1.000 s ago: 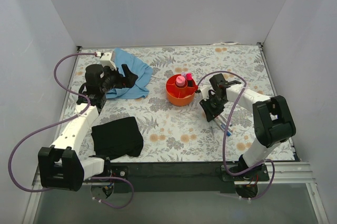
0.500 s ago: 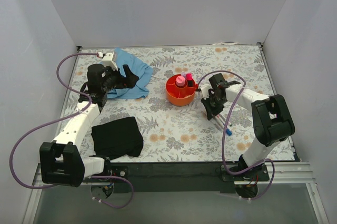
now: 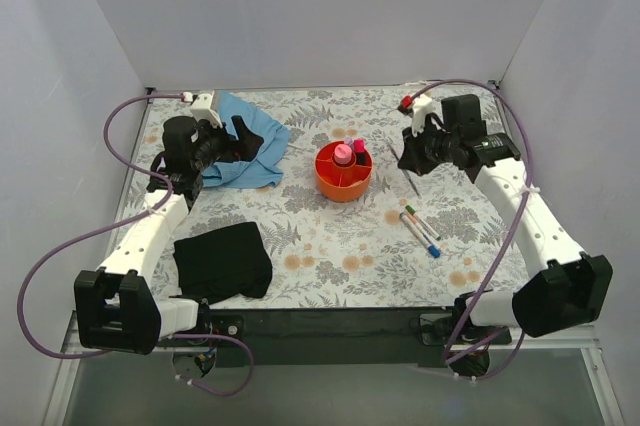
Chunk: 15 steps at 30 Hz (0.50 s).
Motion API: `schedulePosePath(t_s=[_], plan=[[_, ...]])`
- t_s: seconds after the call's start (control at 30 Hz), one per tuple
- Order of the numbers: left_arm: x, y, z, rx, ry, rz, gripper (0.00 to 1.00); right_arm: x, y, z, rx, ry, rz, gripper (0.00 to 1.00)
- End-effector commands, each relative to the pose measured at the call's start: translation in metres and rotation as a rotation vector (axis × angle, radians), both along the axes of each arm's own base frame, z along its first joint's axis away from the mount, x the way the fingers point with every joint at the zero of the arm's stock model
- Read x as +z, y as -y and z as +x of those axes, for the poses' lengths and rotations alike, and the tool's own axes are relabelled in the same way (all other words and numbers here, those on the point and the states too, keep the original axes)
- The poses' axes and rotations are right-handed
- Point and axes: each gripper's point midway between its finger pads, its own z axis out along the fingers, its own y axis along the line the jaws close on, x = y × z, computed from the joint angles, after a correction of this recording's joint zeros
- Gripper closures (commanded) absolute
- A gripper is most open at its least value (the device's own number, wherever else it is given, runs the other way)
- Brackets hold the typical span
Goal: Sort the stationery into containers
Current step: Pick up the pen from the center of the board, then place the pen in the storage box.
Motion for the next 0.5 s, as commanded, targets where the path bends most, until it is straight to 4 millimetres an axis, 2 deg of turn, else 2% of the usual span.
schedulePosePath(t_s=[0.0,0.03,0.07,0.1,0.13,0.17,0.2,0.23,0.27,0.3,0.37,0.4,0.47], plan=[[0.007,0.001,0.004,-0.005,0.014,-0.018,0.16,0.067,-0.047,0.03,0.067,0.22,0.211,0.99],[0.006,0.002,0.004,-0.007,0.011,-0.021,0.16,0.082,-0.057,0.05,0.061,0.312,0.245,0.99],[0.004,0.002,0.005,-0.006,0.002,-0.023,0.16,0.087,-0.064,0.057,0.063,0.349,0.257,0.99],[0.003,0.002,0.006,-0.007,-0.003,-0.023,0.16,0.095,-0.081,0.059,0.09,0.394,0.276,0.99],[0.005,0.003,0.007,-0.009,-0.001,-0.023,0.16,0.093,-0.09,0.068,0.087,0.417,0.281,0.99],[0.003,0.003,0.008,-0.014,-0.007,-0.023,0.16,0.112,-0.101,0.078,0.097,0.512,0.317,0.99],[0.002,0.004,0.009,-0.018,-0.009,-0.019,0.16,0.12,-0.117,0.077,0.121,0.557,0.34,0.99],[0.001,0.005,0.01,-0.028,-0.011,-0.017,0.16,0.121,-0.124,0.085,0.11,0.599,0.337,0.99],[0.001,0.007,0.01,-0.046,-0.009,-0.016,0.17,0.138,-0.132,0.09,0.111,0.698,0.371,0.99],[-0.003,0.009,0.012,-0.053,-0.023,-0.017,0.17,0.142,-0.143,0.088,0.13,0.734,0.381,0.99],[-0.001,0.01,0.017,-0.058,-0.022,-0.018,0.17,0.148,-0.153,0.095,0.143,0.802,0.387,0.99],[-0.006,0.01,0.02,-0.059,-0.035,-0.012,0.17,0.16,-0.158,0.097,0.147,0.856,0.415,0.99],[-0.007,0.009,0.024,-0.057,-0.037,0.001,0.17,0.154,-0.166,0.105,0.151,0.865,0.422,0.99]])
